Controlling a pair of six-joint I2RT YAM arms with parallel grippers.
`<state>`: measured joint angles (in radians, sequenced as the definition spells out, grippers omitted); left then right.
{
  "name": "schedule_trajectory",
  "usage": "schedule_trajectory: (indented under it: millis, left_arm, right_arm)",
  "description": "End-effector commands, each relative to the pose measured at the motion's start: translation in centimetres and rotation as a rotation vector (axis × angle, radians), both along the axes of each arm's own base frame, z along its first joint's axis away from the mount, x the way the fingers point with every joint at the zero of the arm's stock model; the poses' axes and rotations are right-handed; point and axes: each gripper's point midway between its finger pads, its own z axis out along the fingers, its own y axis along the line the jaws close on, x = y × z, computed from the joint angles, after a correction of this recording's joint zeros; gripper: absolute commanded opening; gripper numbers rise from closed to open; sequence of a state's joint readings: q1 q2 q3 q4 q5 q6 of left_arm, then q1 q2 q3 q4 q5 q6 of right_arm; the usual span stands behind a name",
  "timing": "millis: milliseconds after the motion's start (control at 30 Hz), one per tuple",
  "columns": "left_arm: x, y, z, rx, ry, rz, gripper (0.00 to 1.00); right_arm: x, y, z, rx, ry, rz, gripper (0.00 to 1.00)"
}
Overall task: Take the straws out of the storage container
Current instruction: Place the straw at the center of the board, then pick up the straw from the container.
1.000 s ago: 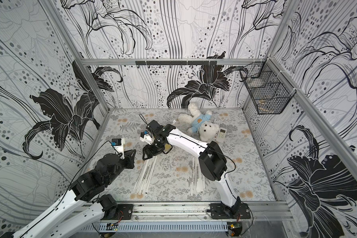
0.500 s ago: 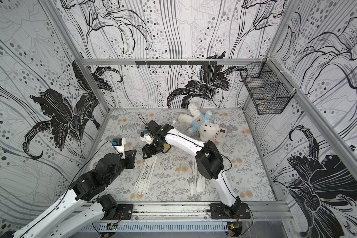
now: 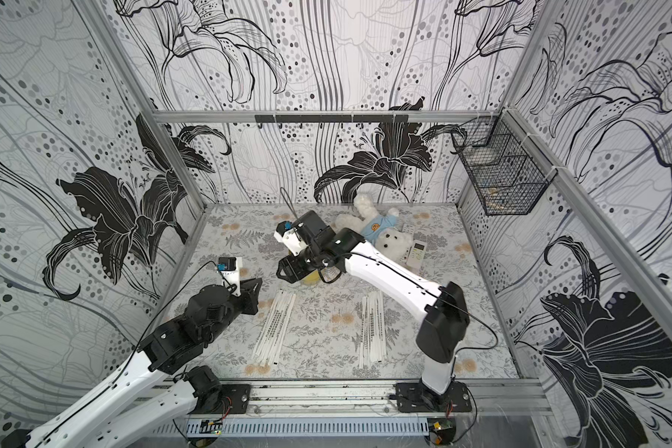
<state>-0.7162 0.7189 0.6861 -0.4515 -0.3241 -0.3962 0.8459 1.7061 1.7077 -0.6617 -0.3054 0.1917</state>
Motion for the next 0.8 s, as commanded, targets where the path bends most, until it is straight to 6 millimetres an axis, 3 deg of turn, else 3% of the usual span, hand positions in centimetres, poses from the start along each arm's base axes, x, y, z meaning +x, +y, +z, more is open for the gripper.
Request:
schedule_trajectory:
  millis: [0,200,400,600,767]
  left_arm:
    - [1.4,-2.6,1.1,-0.046,-0.059,-0.060,0.25]
    - [3.2,-7.0,2.5,-0.060,-0.237,-0.165,0.32]
    - [4.6,-10.0,4.1,0.080,-0.470,-0.291,0.33]
    - [8.0,-12.3,2.5,0.249,-0.431,-0.408,0.33]
    - [9.9,-13.8,0.6,0.367,-0.402,-0.497,0.33]
  right_arm:
    - [2.1,-3.0,1.6,0.011,-0.128,-0.101,0.59]
    - [3.8,-9.0,2.1,0.019,-0.215,-0.265,0.50]
    - [3.6,-12.4,2.0,0.057,-0.293,-0.332,0.47]
    - [3.4,-13.9,2.1,0.075,-0.324,-0.347,0.48]
    - [3.2,-14.0,2.6,0.090,-0.332,-0.329,0.48]
